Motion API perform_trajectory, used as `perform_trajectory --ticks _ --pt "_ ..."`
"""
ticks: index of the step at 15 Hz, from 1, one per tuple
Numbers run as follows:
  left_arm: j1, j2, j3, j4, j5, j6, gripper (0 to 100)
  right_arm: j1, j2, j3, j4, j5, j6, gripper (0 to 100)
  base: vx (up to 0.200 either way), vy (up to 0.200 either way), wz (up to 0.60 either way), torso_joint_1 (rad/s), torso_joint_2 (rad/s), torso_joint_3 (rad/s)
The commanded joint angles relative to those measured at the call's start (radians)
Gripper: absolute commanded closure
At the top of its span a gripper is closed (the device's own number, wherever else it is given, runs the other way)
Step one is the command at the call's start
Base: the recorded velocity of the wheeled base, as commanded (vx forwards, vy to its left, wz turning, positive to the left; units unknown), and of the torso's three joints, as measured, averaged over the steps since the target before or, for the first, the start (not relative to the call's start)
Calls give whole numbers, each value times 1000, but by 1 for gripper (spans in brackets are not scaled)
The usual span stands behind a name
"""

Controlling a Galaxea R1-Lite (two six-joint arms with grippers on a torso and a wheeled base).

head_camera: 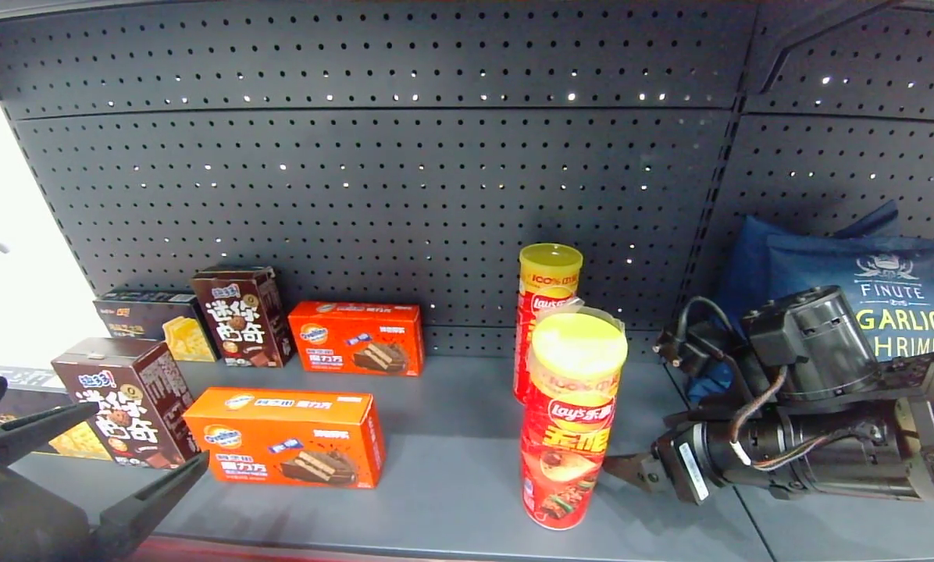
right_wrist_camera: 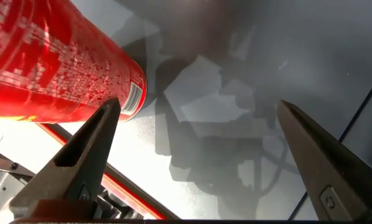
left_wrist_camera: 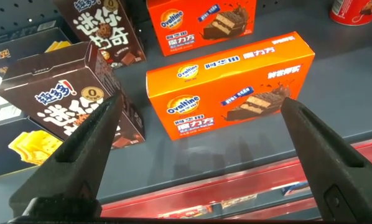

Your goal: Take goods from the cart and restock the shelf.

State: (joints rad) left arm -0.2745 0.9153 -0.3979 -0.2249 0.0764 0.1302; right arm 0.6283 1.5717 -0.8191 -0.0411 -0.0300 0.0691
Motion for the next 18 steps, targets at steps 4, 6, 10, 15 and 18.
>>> perform_trajectory --ticks 4,6,10,15,18 --pt "0 0 7 -1 0 -1 0 7 27 -8 -2 1 -2 0 0 0 0 0 0 0" --pt "0 0 7 1 0 -1 0 8 27 -6 -2 1 -2 0 0 0 0 0 0 0" --pt "0 0 19 -1 0 -1 0 -7 -32 38 -3 1 0 0 0 0 0 0 0 0" --pt "3 -65 30 1 0 -27 0 -84 -354 78 -2 -22 0 0 0 0 0 0 0 0" --pt "1 -179 93 9 3 -20 0 -96 -582 167 0 -65 3 0 0 0 0 0 0 0"
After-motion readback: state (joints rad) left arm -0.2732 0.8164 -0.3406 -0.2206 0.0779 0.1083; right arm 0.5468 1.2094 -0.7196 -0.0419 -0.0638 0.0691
